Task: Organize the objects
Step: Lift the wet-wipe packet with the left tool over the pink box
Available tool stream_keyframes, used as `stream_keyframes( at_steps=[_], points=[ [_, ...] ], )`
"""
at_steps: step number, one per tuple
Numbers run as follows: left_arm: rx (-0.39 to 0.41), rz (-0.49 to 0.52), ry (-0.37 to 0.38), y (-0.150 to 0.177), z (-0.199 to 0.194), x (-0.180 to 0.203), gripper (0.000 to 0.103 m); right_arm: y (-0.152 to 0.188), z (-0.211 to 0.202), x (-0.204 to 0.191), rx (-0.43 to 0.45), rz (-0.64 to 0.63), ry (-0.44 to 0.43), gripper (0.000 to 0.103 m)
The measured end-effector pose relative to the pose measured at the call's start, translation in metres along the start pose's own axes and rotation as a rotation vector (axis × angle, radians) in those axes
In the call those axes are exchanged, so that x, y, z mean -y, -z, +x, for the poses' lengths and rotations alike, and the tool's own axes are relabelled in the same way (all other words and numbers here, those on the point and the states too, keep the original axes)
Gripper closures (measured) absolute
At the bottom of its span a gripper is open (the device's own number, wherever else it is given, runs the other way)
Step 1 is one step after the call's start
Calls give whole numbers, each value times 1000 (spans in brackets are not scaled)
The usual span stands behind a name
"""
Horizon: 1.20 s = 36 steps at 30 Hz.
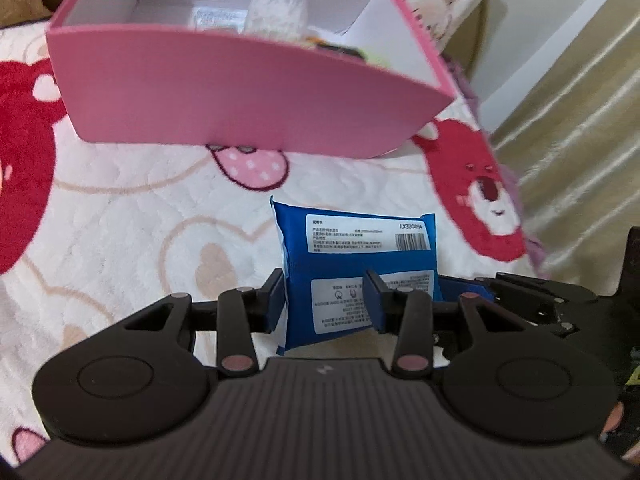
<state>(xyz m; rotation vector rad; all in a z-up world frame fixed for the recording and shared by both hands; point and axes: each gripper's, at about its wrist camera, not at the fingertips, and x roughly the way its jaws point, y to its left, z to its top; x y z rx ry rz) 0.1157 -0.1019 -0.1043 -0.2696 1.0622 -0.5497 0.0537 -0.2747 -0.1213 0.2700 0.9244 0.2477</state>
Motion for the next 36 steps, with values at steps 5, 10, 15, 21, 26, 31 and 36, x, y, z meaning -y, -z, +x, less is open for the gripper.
stream_keyframes(
  at_steps=[5,10,15,21,26,31,36],
  points=[
    [19,27,32,2,-36,10,63,0,-28,-22,27,-47,-22,32],
    [41,60,30,2,-64,21,62,-5,-50,-45,52,-116,-14,30],
    [93,87,34,-10,-97,31,62,-18,-71,-69,87,-185,21,29],
    [143,125,27,-38,-134,41,60,-53,-94,-98,120,-272,46,28],
    [213,162,1,-64,-154,47,60,-97,-100,-116,136,-379,77,29],
    [256,114,-24,-104,-159,33,60,-136,-92,-131,174,-481,115,30],
    [286,93,-85,-147,-147,10,60,-177,-64,-129,179,-479,107,43]
  ],
)
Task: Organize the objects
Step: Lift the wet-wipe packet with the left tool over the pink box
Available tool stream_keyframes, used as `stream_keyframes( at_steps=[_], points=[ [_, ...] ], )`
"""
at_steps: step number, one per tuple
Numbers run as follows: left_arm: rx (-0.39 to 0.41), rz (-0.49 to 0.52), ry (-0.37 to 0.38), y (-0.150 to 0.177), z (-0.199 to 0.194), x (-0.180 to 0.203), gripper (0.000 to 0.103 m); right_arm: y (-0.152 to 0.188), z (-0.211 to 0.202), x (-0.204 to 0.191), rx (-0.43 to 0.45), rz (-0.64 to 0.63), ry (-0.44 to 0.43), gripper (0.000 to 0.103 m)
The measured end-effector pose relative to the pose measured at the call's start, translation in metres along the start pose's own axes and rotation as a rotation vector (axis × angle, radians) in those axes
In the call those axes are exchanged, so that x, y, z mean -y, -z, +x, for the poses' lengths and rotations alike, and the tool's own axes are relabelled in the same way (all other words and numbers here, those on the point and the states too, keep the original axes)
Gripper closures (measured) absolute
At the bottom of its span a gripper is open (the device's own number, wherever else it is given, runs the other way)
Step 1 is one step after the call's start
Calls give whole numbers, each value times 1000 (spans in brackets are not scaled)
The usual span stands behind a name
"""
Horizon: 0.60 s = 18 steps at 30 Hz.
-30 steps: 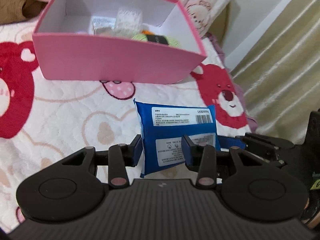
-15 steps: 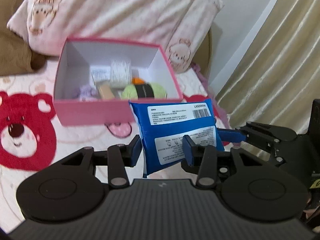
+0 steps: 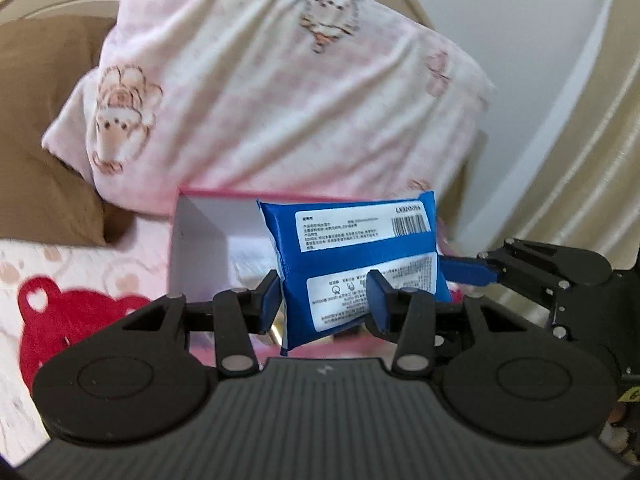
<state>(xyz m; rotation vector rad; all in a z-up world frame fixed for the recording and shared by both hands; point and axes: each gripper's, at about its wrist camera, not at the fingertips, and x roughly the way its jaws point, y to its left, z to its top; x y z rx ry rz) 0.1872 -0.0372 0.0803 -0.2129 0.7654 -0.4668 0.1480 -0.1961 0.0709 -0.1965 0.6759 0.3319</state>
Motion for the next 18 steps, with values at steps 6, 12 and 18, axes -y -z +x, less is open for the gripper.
stream_keyframes(
  at_steps=[6,12,18],
  points=[
    [-8,9,-56,-13,36,-18,58,-10,46,24,-18,81,-57,47],
    [-97,-24,-89,-3,83,-45,58,11,97,45,-72,182,-142,47],
    [-198,31,-151,12,128,-50,59,40,140,54,-144,259,-182,47]
  ],
)
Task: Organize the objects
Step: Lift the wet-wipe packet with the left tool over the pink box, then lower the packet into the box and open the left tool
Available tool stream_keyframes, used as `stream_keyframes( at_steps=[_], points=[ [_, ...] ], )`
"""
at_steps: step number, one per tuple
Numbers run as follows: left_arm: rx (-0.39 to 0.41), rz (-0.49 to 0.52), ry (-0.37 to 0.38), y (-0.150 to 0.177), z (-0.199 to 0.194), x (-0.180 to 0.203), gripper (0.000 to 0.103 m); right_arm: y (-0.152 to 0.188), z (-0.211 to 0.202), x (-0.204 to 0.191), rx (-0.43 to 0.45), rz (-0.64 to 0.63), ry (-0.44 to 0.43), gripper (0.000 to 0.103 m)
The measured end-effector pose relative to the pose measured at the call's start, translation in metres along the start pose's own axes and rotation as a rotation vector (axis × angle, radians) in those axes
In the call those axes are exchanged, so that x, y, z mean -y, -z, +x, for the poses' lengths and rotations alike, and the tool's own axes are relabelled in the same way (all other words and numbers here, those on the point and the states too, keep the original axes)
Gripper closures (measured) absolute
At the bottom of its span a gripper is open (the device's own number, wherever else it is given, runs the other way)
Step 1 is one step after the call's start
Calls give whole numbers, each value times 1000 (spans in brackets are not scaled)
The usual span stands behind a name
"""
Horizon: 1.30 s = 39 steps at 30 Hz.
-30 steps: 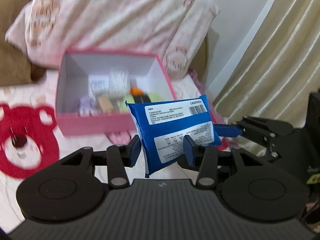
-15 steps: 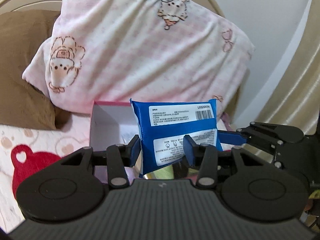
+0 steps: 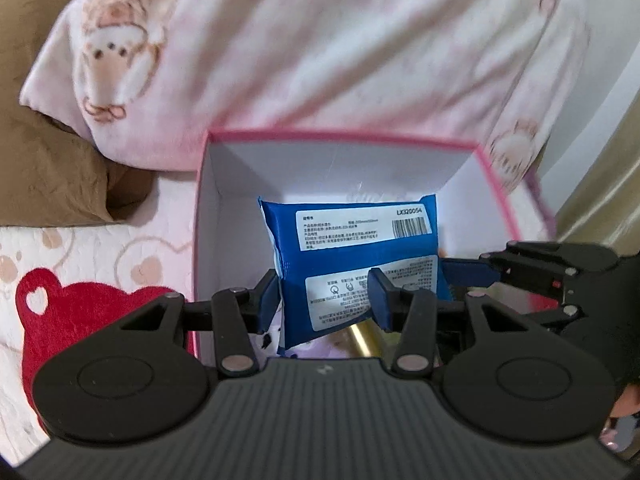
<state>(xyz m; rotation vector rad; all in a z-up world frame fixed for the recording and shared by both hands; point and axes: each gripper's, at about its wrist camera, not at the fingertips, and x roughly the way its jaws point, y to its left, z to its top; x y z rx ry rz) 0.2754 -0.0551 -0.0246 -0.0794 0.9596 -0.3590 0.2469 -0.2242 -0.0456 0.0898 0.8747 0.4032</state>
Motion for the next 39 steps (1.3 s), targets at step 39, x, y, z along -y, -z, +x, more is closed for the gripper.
stream_keyframes(
  at_steps=[39],
  points=[
    [-42,3,-158,12,-25,-22,44,15,-14,-17,35,-47,88,36]
  ],
)
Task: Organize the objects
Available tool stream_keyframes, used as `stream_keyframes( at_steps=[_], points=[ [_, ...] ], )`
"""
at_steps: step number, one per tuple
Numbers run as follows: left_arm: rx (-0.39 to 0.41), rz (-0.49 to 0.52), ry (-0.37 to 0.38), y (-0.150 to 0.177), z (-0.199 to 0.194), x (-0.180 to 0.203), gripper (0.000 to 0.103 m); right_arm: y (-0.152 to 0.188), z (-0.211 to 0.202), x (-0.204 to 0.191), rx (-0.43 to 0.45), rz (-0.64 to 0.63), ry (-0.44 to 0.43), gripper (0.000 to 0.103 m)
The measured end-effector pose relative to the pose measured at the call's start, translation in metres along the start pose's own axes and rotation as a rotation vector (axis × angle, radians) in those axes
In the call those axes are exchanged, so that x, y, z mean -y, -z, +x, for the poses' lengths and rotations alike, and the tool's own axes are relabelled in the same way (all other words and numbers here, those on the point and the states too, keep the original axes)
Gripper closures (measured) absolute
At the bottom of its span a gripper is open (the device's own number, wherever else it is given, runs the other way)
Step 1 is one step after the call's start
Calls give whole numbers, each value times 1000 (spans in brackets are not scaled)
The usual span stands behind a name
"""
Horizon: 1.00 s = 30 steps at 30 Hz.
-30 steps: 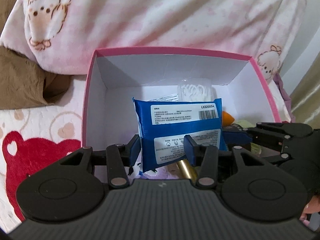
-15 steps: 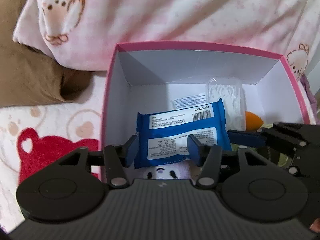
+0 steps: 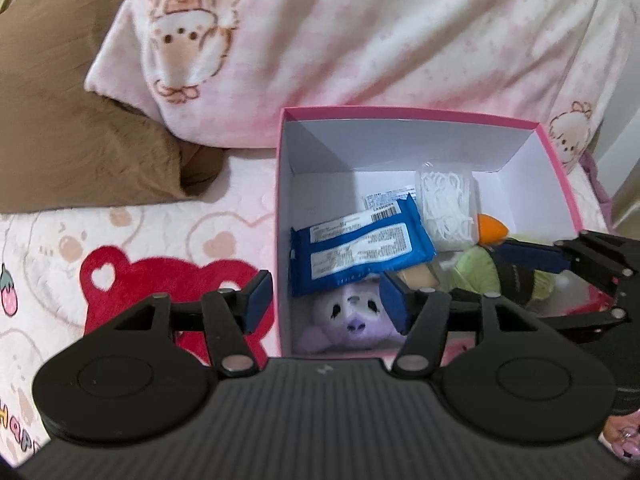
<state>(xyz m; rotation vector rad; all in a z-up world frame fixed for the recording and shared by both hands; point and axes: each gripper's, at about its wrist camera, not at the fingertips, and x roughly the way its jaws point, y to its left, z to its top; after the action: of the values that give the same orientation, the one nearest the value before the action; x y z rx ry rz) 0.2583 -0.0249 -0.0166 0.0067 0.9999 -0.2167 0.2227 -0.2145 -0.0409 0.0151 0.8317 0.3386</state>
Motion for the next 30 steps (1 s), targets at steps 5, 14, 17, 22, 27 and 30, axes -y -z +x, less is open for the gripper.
stream_keyframes(
  at_steps=[5,14,17,22,27,30],
  points=[
    [0,5,-11,11,-30,-9,42,-1,-35,-22,64,-45,-2,35],
    [39,29,-23,29,-91,-15,29,-4,-97,-44,104,-9,62,33],
    [57,30,-25,39,-108,-18,23,2,-114,-47,101,7,81,30],
    [73,14,-28,61,-130,-25,15,20,-142,-61,131,0,124,21],
    [77,0,-43,82,-147,-28,6,41,-164,-70,145,28,120,11],
    [81,-1,-40,93,-154,-27,1,55,-173,-79,158,19,141,11]
  ],
)
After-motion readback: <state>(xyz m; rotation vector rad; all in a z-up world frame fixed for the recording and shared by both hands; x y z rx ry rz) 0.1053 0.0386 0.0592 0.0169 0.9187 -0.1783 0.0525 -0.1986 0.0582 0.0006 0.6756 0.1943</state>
